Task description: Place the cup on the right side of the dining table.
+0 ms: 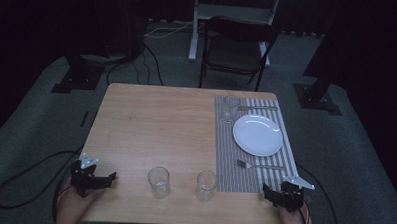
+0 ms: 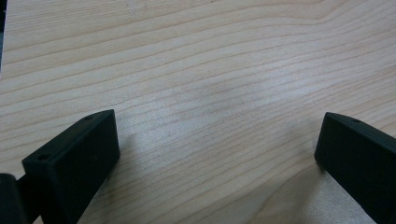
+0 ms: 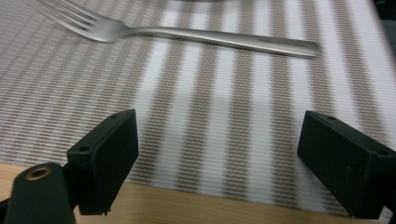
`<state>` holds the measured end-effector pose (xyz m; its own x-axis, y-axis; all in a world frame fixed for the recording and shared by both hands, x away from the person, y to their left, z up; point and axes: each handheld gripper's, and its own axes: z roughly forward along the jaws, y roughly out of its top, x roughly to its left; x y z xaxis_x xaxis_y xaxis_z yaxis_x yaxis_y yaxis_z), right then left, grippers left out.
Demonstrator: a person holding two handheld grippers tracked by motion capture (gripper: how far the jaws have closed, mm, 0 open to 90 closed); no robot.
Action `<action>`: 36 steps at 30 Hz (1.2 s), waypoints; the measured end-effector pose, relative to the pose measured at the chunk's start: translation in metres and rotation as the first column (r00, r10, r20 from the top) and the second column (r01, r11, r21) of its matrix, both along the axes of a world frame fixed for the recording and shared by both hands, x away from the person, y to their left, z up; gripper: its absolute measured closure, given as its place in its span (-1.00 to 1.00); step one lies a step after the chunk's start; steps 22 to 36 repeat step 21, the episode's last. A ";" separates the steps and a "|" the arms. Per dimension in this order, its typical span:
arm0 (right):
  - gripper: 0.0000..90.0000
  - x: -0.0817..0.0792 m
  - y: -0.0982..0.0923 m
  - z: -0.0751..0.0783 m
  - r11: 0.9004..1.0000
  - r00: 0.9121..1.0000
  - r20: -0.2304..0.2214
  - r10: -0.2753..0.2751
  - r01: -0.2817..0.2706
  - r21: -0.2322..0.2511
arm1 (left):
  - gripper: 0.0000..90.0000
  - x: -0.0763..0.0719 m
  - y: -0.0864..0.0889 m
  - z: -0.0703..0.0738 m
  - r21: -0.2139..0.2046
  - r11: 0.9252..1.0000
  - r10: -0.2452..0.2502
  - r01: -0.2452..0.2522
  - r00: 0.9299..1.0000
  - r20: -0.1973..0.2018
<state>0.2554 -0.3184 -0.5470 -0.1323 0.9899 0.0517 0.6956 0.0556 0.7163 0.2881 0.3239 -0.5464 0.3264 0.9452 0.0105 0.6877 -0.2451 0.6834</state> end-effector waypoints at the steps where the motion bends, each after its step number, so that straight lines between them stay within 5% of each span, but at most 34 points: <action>1: -0.73 -0.001 -0.001 -0.001 1.000 1.000 -0.006 -0.012 0.012 -0.021 | -1.00 0.000 0.000 0.000 -0.001 1.000 0.000 0.000 1.000 0.001; 36: -0.75 -0.005 -0.001 -0.003 0.999 1.000 0.009 -0.029 0.029 -0.038 | -1.00 -0.001 -0.003 0.000 0.001 1.000 0.031 -0.031 1.000 -0.001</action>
